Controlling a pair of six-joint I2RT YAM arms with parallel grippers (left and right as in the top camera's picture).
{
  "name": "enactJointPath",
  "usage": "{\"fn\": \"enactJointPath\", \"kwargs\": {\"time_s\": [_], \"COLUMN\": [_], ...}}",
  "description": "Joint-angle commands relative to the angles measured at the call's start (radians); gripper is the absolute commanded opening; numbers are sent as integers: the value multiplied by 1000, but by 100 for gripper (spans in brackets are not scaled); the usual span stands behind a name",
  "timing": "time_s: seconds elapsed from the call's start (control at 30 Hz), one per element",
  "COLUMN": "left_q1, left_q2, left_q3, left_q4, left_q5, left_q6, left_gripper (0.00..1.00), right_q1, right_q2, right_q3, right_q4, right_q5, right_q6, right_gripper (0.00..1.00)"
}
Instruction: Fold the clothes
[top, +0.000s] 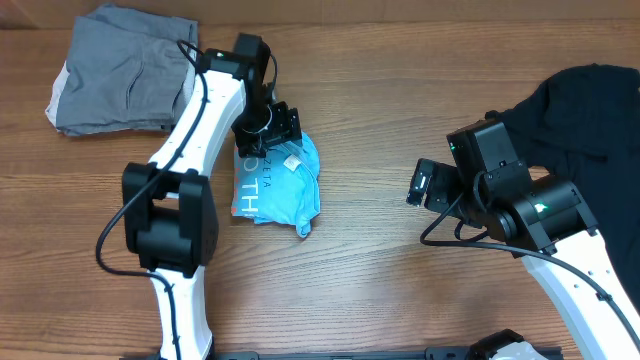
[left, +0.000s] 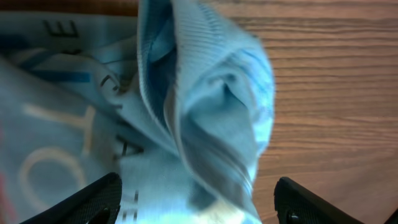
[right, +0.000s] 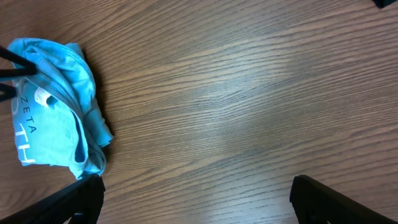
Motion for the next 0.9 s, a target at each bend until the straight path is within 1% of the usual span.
{"fn": "enactJointPath", "kwargs": {"time_s": [0.0,0.03,0.17,0.2,0.33,0.43,0.6,0.73,0.8,0.87], "left_q1": [-2,-2,-6,-9,-28,-39,-68,-94,-103,-109], "left_q2": [49,58,61,61,61,61,61,61,61,61], "left_q3": [8,8,8,8,8,10,10,10,10,10], "left_q4": [14,23,50,57,77,85,114,135,140,142], "left_q5": [51,52,55,55,55,55,54,51,51,51], "left_q6": [-35,-35,-37,-37,-37,-37,-31,-38,-51,-55], "left_gripper": [80,79,67,66,66,62,61,52,45,43], "right_q1": [-2,-2,-2,-2,-2,-2,-2,-2,-2,-2], "right_q2": [1,1,1,1,1,1,1,1,1,1], "right_q3": [6,6,6,6,6,6,6,6,6,6], "right_q4": [6,6,6,6,6,6,6,6,6,6], "right_q5": [10,10,10,10,10,10,10,10,10,10], "right_q6": [2,2,2,2,2,2,2,2,2,2], "right_gripper": [100,100,100,100,100,100,100,100,100,100]}}
